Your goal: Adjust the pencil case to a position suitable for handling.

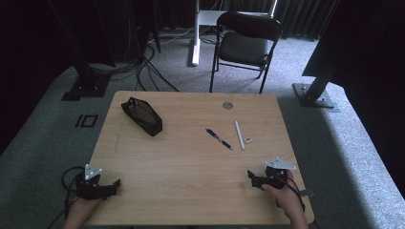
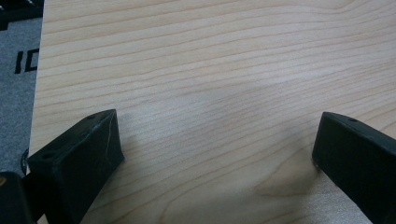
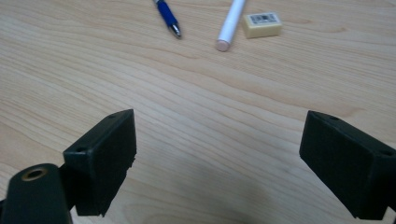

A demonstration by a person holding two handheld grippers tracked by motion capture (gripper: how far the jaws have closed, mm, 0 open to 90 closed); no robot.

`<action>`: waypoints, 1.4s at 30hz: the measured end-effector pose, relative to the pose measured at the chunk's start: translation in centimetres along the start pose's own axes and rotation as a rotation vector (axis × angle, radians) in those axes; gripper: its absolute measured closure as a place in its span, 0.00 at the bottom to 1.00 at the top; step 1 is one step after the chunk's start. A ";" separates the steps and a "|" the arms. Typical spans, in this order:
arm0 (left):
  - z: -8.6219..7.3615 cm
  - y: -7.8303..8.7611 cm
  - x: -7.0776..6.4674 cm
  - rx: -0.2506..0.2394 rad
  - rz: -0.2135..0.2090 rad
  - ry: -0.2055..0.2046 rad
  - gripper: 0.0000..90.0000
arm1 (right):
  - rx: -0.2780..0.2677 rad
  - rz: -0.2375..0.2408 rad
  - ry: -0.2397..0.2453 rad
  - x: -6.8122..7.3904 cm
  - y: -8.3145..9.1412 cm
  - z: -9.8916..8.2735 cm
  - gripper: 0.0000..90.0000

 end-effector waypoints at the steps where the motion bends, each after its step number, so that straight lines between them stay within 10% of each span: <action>1: 0.0 0.0 0.0 0.000 0.000 0.000 0.02 | -0.002 0.004 0.004 0.1 -0.1 0.1 0.12; 42: 0.0 0.0 0.0 0.000 0.000 0.000 0.02 | -0.066 0.138 0.057 6.1 -4.6 5.0 0.12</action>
Point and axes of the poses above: each handheld gripper's, and its own axes: y roughly backward along the jaws, z roughly out of its top, x roughly to its left, the point moved 4 cm from there along -y, roughly forward along the jaws, and after that the axes turned 8 degrees about -x, right-handed, at the moved point
